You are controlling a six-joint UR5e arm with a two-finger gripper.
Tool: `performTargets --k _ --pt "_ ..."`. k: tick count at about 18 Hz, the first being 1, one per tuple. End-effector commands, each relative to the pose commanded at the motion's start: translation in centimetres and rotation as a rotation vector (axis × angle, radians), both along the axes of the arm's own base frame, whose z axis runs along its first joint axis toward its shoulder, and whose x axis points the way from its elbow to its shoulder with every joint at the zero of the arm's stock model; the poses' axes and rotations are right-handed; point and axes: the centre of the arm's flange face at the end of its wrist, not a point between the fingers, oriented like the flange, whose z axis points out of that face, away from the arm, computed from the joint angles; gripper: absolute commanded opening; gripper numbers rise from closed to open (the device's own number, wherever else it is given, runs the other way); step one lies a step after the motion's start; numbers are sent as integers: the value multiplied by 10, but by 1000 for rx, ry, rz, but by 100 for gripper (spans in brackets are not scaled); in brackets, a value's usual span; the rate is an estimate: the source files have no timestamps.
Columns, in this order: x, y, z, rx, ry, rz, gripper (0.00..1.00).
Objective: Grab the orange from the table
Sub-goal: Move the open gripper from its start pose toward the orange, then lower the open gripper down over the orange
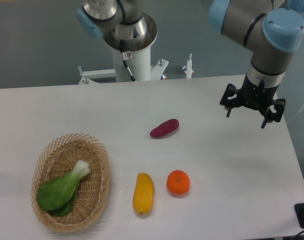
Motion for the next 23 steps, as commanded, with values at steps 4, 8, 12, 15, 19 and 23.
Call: performTargets --k 4,8,12,15,19,23 --pt "1 0 -7 3 4 -5 100" --pt "3 2 -8 2 4 -3 100" --pt "7 6 -18 -5 -12 -9 100" --pt "8 16 -30 -3 -7 -17 100" --pt "24 50 -50 7 -4 21 100" --pt "49 82 -60 51 28 73 100"
